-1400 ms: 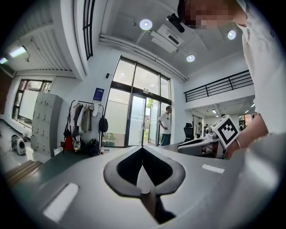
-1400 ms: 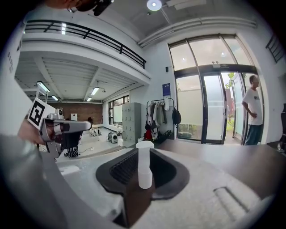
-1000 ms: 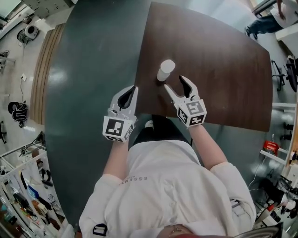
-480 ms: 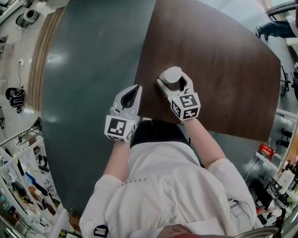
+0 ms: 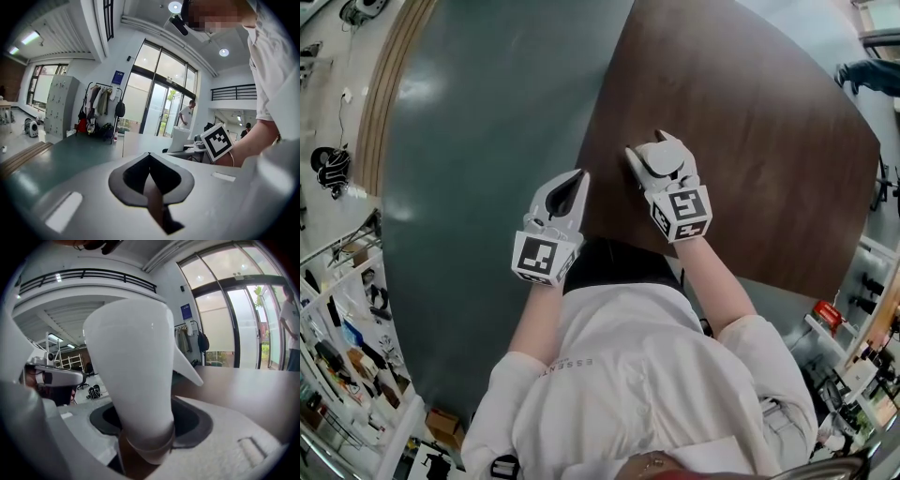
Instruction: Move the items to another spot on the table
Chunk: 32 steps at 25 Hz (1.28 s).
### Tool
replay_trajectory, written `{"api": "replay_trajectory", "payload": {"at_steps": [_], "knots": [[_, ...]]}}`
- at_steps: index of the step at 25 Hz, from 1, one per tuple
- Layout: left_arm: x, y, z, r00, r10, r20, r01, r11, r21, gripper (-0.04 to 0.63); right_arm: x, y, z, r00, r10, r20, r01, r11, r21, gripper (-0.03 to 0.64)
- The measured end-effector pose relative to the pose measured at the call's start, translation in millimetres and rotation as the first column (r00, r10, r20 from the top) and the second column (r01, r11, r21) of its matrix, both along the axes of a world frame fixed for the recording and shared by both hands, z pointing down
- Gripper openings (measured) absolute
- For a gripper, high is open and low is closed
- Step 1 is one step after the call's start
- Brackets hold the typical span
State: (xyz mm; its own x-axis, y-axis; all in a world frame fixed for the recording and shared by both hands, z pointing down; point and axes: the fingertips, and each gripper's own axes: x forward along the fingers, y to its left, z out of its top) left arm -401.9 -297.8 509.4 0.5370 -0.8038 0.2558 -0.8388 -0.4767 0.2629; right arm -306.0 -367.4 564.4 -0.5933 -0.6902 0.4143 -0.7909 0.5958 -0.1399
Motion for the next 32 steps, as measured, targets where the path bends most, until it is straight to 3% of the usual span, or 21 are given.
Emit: {"api": "replay_trajectory", "payload": {"at_steps": [7,12,16,24,32], "knots": [[-18,-7,6,1.0,-0.012,0.005,0.012,0.999,0.038,0.011,-3,7,7,1.0,0.005,-0.002,-0.005,1.0,0.029,0.247],[-29,-8,-20,1.0,-0.014,0.001,0.014,0.996,0.093,0.011,-4,17,-22,1.0,0.023,-0.004,-0.023,0.997,0.071,0.245],[-31,-4,-50,0.999,0.039,-0.006,-0.037,0.984,0.176,0.011,-1,32,-57,0.997,0.078,-0.002,-0.077,0.987,0.138,0.245],[16,17,-81,0.978,0.21,-0.002,-0.203,0.948,0.243,0.011,49,82,-98,0.973,0.233,0.007,-0.229,0.952,0.2,0.245],[102,48,-78,0.914,0.406,0.003,-0.395,0.887,0.239,0.011,137,138,-98,0.91,0.414,0.008,-0.408,0.892,0.195,0.245]]}}
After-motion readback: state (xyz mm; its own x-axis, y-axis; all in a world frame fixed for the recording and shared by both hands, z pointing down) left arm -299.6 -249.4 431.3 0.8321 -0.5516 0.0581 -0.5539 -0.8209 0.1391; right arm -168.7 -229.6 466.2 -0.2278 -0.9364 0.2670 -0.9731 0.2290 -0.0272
